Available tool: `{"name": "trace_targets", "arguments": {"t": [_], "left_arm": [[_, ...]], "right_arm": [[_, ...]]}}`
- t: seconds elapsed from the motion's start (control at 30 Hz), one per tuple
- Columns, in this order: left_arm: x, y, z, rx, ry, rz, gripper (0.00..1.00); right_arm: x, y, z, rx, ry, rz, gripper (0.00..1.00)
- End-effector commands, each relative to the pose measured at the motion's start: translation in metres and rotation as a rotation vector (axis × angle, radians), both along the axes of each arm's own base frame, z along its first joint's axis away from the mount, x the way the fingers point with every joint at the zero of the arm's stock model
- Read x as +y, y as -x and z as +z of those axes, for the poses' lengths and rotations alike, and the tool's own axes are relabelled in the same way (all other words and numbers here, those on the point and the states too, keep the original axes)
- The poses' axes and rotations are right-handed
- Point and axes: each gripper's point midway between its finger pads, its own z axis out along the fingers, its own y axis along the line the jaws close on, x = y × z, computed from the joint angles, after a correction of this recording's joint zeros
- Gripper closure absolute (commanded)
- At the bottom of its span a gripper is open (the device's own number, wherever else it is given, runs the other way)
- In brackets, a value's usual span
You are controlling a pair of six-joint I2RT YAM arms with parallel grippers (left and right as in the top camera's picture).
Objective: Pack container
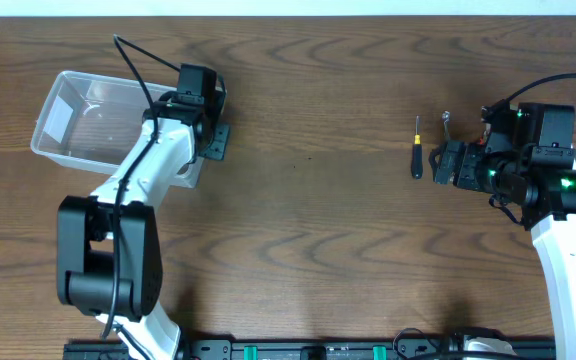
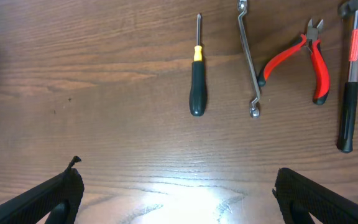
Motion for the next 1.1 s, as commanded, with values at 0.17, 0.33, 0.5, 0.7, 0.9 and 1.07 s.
{"name": "trace_targets", "arguments": {"t": [0.17, 0.33, 0.5, 0.7, 0.9, 1.07], "left_arm": [[0.002, -0.003, 0.002, -0.016, -0.016, -0.007, 0.94], [0.002, -0.004, 0.004, -0.021, -0.009, 0.012, 0.94], [0.001, -0.006, 0.016, -0.053, 0.02, 0.067, 0.94], [0.001, -0.008, 0.041, -0.111, 0.025, 0.068, 0.94], [0.008, -0.009, 0.069, -0.184, -0.002, 0.082, 0.94], [0.014, -0.008, 0.083, -0.223, -0.028, 0.097, 0.94]], "right_arm": [[-0.001, -0.003, 0.009, -0.022, -0.01, -0.01, 0.01], [-0.001, -0.004, 0.009, -0.026, -0.01, -0.01, 0.01], [-0.001, -0.006, 0.01, -0.034, -0.01, -0.011, 0.01], [-0.001, -0.006, 0.01, -0.033, -0.01, -0.01, 0.01], [-0.001, -0.006, 0.01, -0.033, -0.01, -0.011, 0.01], [-0.001, -0.006, 0.01, -0.033, -0.01, -0.011, 0.01]]}}
